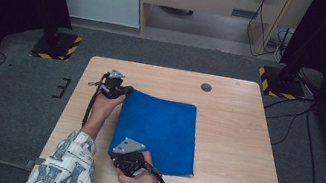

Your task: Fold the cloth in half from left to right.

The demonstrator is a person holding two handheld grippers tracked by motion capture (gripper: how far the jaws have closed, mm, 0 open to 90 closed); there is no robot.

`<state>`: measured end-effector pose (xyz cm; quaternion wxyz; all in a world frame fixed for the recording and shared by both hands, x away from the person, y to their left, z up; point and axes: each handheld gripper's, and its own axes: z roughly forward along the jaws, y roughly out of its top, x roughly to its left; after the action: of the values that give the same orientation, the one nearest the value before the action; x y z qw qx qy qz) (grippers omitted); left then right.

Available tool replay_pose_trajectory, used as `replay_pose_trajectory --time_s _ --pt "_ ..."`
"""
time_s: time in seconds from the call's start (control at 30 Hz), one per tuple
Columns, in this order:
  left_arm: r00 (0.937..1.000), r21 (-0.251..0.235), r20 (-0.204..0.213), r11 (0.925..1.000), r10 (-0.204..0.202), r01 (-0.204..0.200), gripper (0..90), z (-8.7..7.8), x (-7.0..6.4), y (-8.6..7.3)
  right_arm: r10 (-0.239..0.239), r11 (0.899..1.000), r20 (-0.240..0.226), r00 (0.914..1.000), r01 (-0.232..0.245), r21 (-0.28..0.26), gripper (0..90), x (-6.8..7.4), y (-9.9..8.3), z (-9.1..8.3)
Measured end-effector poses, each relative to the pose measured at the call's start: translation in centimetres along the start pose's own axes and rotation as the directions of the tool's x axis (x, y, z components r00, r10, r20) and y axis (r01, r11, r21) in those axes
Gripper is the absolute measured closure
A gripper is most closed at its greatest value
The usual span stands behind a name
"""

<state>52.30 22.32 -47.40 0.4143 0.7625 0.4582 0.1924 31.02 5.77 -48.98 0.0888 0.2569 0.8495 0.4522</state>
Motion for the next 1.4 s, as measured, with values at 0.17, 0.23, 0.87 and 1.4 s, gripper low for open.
replay_pose_trajectory --time_s 0.17,0.23,0.87,1.4 --pt "1.0 -0.001 -0.006 1.0 0.004 -0.004 88.3 -0.9 0.3 0.3 -0.006 1.0 0.001 1.0 0.006 -0.005 88.4 0.6 0.4 0.4" --pt "0.9998 0.006 -0.017 0.9999 0.013 -0.013 88.3 -1.2 0.5 0.6 -0.009 1.0 -0.001 1.0 0.009 -0.009 88.4 0.8 0.7 0.4" --pt "0.9992 0.062 -0.04 0.9981 0.006 -0.003 88.2 -1.8 2.3 0.6 0.003 0.998 -0.026 0.9997 -0.004 -0.059 88.4 2.5 2.8 1.5" --pt "0.9998 0.041 0.021 0.9992 0.005 -0.005 88.2 0.4 -2.3 3.1 0.026 0.997 0.014 0.9995 -0.025 -0.078 88.4 0.1 -0.2 -3.0"
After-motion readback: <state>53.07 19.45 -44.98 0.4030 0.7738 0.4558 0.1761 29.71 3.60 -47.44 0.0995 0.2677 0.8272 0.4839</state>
